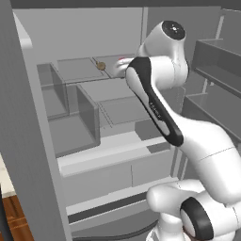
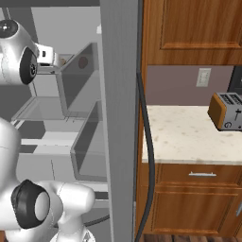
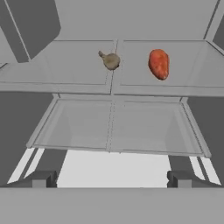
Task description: Retrieve the bottle and the shaker from the cabinet and place them next to the mixing bowl on the counter. Then add garlic from the fridge to the mixing bowl.
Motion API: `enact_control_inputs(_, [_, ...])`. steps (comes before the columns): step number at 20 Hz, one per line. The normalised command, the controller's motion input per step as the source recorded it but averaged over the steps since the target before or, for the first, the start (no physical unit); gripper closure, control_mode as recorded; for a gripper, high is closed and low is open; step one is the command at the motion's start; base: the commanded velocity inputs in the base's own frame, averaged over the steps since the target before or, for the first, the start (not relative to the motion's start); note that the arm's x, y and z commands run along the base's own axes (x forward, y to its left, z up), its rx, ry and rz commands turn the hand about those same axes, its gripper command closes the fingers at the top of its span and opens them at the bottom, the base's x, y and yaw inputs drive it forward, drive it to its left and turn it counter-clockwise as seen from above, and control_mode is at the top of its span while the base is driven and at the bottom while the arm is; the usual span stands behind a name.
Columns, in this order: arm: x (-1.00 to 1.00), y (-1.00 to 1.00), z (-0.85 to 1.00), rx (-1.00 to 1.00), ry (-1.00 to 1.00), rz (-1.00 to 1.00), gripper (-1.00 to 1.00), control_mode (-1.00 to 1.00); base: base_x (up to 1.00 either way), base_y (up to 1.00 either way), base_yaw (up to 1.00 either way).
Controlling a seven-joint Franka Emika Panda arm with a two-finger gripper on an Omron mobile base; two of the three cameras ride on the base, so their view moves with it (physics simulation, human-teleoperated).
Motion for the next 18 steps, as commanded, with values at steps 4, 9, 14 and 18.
enact_control_inputs(4, [0.49,0.11,0.01,-0.05,0.01,0.0,-1.0,-1.0,0.0,0.0,0.0])
enact_control_inputs(9, [0.42,0.1,0.07,-0.05,0.08,0.0,-1.0,-1.0,0.0,0.0,0.0])
enact_control_inputs(14, [0.44,0.2,0.0,-0.04,0.03,0.0,-1.0,-1.0,0.0,0.0,0.0])
enact_control_inputs(18, [0.39,0.19,-0.01,0.0,0.0,0.0,-1.0,-1.0,0.0,0.0,0.0])
